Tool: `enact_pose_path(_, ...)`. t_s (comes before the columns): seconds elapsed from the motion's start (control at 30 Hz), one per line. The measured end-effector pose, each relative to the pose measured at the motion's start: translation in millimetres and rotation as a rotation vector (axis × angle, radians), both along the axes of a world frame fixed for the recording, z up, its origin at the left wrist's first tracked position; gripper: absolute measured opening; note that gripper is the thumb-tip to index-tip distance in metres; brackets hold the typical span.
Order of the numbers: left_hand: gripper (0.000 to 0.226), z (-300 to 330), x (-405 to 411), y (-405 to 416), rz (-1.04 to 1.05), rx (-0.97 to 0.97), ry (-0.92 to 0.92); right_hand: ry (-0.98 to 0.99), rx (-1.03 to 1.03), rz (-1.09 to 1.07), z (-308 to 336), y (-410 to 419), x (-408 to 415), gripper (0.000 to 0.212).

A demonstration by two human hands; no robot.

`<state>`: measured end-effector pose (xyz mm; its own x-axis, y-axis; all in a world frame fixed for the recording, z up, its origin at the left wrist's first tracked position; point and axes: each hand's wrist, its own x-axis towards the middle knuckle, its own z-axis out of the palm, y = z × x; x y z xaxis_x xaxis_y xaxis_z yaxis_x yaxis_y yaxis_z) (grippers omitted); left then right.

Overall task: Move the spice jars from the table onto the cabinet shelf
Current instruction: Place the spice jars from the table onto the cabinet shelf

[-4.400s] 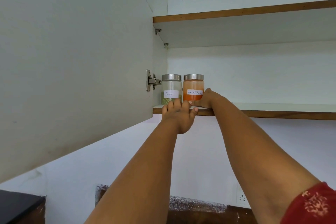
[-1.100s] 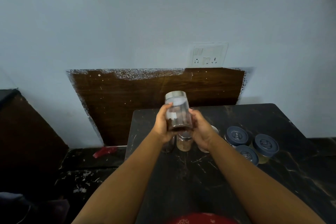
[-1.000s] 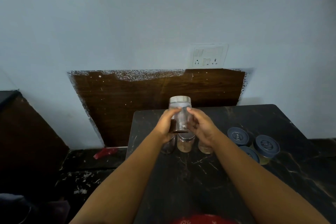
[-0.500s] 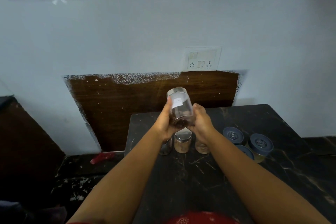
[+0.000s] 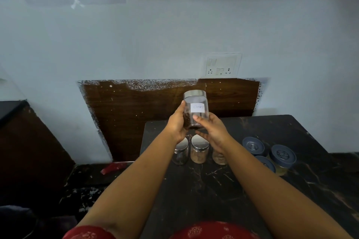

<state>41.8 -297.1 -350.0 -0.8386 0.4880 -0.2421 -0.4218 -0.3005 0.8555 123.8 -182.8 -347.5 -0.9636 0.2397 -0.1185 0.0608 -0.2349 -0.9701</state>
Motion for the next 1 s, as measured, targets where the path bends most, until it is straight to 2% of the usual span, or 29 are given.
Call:
enact_pose_path(0.33,0.051,10,1,-4,0.019,0.002,0.057,0.0,0.031,-0.015,2,-2,-7,0.062)
enact_pose_path(0.47,0.051,18,1,0,0.06,-0.103,0.14,-0.05,0.269,-0.017,8,-5,-15,0.078)
enact_pose_path(0.57,0.052,36,1,3,0.098,-0.17,0.251,-0.028,0.366,-0.033,24,-2,-21,0.079)
enact_pose_path(0.7,0.045,82,-3,7,0.236,-0.179,0.447,0.093,0.598,-0.112,71,5,-35,0.089)
enact_pose_path(0.83,0.03,165,-16,11,0.368,-0.116,0.7,0.307,0.756,-0.297,157,8,-53,0.099)
enact_pose_path(0.93,0.036,216,-23,18,0.399,-0.114,0.882,0.467,0.702,-0.4,218,9,-68,0.093)
enact_pose_path(1.0,0.039,251,-28,21,0.408,-0.096,0.94,0.524,0.659,-0.405,256,8,-81,0.087)
